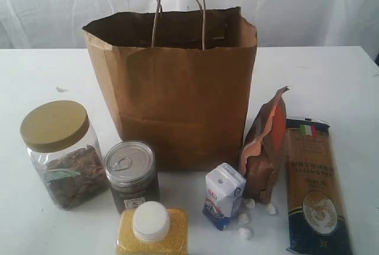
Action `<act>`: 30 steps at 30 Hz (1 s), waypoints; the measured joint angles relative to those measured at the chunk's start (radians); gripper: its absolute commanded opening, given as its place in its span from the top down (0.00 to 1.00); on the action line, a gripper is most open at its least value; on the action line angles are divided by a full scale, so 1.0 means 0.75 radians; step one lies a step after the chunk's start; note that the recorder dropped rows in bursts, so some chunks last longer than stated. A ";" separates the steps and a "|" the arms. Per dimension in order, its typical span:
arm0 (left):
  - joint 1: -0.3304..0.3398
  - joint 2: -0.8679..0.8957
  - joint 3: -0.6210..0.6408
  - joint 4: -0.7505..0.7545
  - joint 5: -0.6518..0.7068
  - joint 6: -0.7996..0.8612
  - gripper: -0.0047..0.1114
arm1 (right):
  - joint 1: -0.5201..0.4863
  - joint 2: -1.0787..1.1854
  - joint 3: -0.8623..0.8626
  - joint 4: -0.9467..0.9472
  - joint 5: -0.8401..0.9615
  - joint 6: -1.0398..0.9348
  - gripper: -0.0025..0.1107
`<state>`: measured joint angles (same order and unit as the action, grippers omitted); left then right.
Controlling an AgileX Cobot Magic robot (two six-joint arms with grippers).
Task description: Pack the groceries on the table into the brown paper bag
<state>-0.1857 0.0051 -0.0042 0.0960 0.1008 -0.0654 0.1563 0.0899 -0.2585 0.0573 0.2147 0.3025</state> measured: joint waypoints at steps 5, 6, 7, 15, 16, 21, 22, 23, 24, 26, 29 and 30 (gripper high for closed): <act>0.000 0.000 0.000 0.000 0.000 0.000 0.96 | 0.137 0.390 -0.482 0.413 0.546 -0.748 0.73; 0.000 0.000 0.000 0.000 0.000 0.000 0.96 | 0.143 0.483 -0.559 0.525 0.632 -0.886 0.60; 0.000 0.000 0.000 0.000 0.000 0.000 0.96 | 0.149 0.562 -0.618 0.620 0.692 -0.996 0.48; 0.000 0.000 0.000 0.000 0.000 0.000 0.96 | 0.179 1.012 -0.918 1.101 0.988 -1.498 0.38; 0.000 0.000 0.000 0.000 0.000 0.000 0.96 | 0.203 1.062 -0.951 1.122 1.002 -1.517 0.38; 0.000 0.000 0.000 0.000 0.000 0.000 0.96 | 0.380 1.256 -1.073 1.132 0.987 -1.565 0.38; 0.000 0.000 0.000 0.000 0.000 0.000 0.96 | 0.439 1.290 -1.102 1.124 0.967 -1.570 0.38; 0.000 0.000 0.000 0.000 0.000 0.000 0.96 | 0.481 1.325 -1.122 1.110 0.942 -1.570 0.38; 0.000 0.000 0.000 0.000 0.000 0.000 0.96 | 0.535 1.353 -1.143 1.086 0.920 -1.570 0.38; 0.000 0.000 0.000 0.000 0.000 0.000 0.96 | 0.644 1.428 -1.193 1.022 0.872 -1.562 0.37; 0.000 0.000 0.000 0.000 0.000 0.000 0.96 | 0.790 1.545 -1.280 0.896 0.831 -1.492 0.34; 0.000 0.000 0.000 0.000 0.000 0.000 0.96 | 0.830 1.581 -1.306 0.849 0.825 -1.462 0.33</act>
<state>-0.1857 0.0051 -0.0042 0.0960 0.1008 -0.0654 0.7788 1.2760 -1.2377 0.6943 0.8335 -0.7939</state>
